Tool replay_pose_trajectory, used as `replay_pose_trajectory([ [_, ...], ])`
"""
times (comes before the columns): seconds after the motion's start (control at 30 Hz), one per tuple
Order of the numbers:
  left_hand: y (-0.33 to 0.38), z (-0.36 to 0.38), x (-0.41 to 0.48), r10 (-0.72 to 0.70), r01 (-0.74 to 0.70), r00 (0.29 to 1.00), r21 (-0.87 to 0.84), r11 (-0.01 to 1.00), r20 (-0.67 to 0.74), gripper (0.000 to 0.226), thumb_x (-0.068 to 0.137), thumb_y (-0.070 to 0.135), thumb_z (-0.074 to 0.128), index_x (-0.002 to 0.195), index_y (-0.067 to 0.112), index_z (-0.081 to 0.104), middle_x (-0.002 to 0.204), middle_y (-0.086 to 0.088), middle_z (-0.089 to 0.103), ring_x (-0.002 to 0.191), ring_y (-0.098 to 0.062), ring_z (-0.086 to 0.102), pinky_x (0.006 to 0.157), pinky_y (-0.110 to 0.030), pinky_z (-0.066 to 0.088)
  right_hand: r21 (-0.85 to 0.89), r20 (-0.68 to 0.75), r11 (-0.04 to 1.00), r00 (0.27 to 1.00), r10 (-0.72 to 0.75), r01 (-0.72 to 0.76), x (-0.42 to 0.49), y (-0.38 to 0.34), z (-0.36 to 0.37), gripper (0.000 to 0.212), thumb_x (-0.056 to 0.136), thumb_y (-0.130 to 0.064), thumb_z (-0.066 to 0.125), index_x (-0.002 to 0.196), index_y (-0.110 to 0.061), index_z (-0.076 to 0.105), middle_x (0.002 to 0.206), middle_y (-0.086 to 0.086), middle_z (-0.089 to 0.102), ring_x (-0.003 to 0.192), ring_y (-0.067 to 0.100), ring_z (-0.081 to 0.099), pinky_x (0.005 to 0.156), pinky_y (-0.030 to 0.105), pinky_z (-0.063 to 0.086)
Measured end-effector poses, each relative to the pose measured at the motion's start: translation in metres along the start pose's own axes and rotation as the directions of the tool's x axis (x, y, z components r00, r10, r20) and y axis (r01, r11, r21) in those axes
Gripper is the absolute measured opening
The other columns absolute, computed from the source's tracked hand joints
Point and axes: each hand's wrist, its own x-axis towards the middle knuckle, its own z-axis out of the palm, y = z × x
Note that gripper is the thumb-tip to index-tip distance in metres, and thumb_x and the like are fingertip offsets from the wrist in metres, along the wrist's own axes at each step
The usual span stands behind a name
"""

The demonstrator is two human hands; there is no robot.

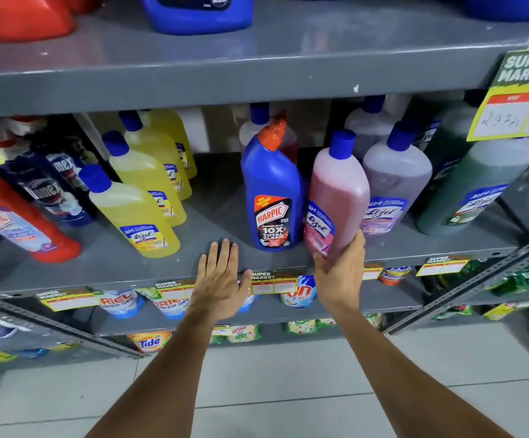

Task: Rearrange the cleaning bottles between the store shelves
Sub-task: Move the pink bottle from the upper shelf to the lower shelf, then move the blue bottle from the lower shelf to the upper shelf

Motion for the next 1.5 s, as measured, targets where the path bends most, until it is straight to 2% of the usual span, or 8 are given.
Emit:
replay_pose_trajectory([
  [0.3,0.000,-0.001,0.000,0.014,-0.014,0.999,0.002,1.000,-0.036,0.087,0.085,0.063,0.001,0.155,0.012,0.005,0.165,-0.008,0.000,0.151,-0.028,-0.005,0.119,-0.043,-0.005,0.030,0.041,0.998,0.997,0.062,-0.063,0.026,-0.006,0.014,0.082,0.083,0.001,0.076,0.150,-0.014,0.031,0.139,0.014,0.052,0.129,0.033,0.050,0.108,0.051,0.046],
  [0.57,0.001,-0.001,0.001,0.005,-0.005,1.000,-0.009,1.000,-0.012,0.075,0.096,0.056,0.015,0.155,0.014,-0.001,0.165,-0.007,-0.007,0.150,-0.027,-0.012,0.118,-0.042,-0.009,0.033,0.031,0.996,0.996,0.081,-0.082,-0.004,0.003,0.005,0.062,0.073,0.003,0.075,0.129,-0.011,0.052,0.122,0.011,0.057,0.112,0.027,0.054,0.096,0.049,0.052],
  [0.7,0.002,-0.001,0.000,-0.001,0.000,1.000,-0.016,1.000,-0.011,0.072,0.100,0.053,0.020,0.155,0.014,-0.001,0.165,-0.007,-0.008,0.150,-0.026,-0.012,0.120,-0.044,-0.007,0.044,0.011,0.998,0.999,-0.038,0.038,-0.034,-0.009,0.003,0.062,0.079,0.003,0.076,0.134,-0.011,0.051,0.127,0.004,0.052,0.119,0.020,0.052,0.100,0.042,0.052],
  [0.87,0.002,-0.003,-0.003,0.019,-0.021,0.998,-0.036,0.999,-0.054,0.074,0.095,0.054,0.018,0.155,0.012,0.008,0.165,-0.009,0.002,0.151,-0.030,-0.004,0.120,-0.047,-0.001,0.072,0.087,0.944,0.941,-0.326,0.321,-0.027,-0.067,0.005,0.065,0.081,-0.007,0.076,0.139,-0.018,0.048,0.137,-0.004,0.048,0.085,0.013,0.065,0.071,0.035,0.058],
  [1.03,0.002,-0.002,-0.001,-0.010,0.010,1.000,-0.019,1.000,0.013,0.073,0.096,0.055,0.014,0.155,0.014,-0.003,0.165,-0.006,-0.010,0.150,-0.025,-0.014,0.118,-0.041,-0.011,-0.078,0.209,0.927,0.915,-0.344,0.366,0.014,-0.127,0.014,0.101,0.081,-0.019,0.082,0.160,-0.018,0.019,0.165,-0.003,0.029,0.139,0.024,0.048,0.104,0.037,0.045],
  [1.13,0.001,-0.002,-0.001,0.000,0.000,1.000,-0.021,1.000,0.005,0.078,0.092,0.057,0.010,0.155,0.014,-0.003,0.165,-0.007,-0.009,0.150,-0.026,-0.014,0.116,-0.040,-0.012,-0.229,0.272,0.908,0.919,-0.285,0.350,0.020,-0.135,0.018,0.097,0.083,-0.018,0.079,0.159,-0.020,0.018,0.163,-0.001,0.031,0.129,0.033,0.057,0.099,0.050,0.050],
  [1.37,0.002,-0.001,0.001,-0.012,0.012,1.000,-0.016,1.000,0.004,0.079,0.090,0.057,0.008,0.155,0.014,-0.002,0.165,-0.006,-0.008,0.150,-0.026,-0.013,0.118,-0.041,-0.010,-0.427,0.034,0.811,0.904,-0.427,0.399,0.008,-0.115,0.018,0.087,0.072,-0.029,0.086,0.146,-0.017,0.044,0.139,0.010,0.056,0.115,0.036,0.054,0.091,0.049,0.052],
  [1.5,0.000,0.002,0.002,-0.012,0.012,1.000,-0.022,1.000,-0.021,0.080,0.090,0.059,0.006,0.155,0.014,0.000,0.165,-0.006,-0.005,0.151,-0.026,-0.010,0.118,-0.041,-0.009,-0.244,0.058,0.886,0.918,-0.392,0.394,-0.002,-0.104,0.019,0.088,0.078,-0.012,0.081,0.152,-0.022,0.035,0.145,0.008,0.045,0.123,0.033,0.050,0.095,0.045,0.051],
])
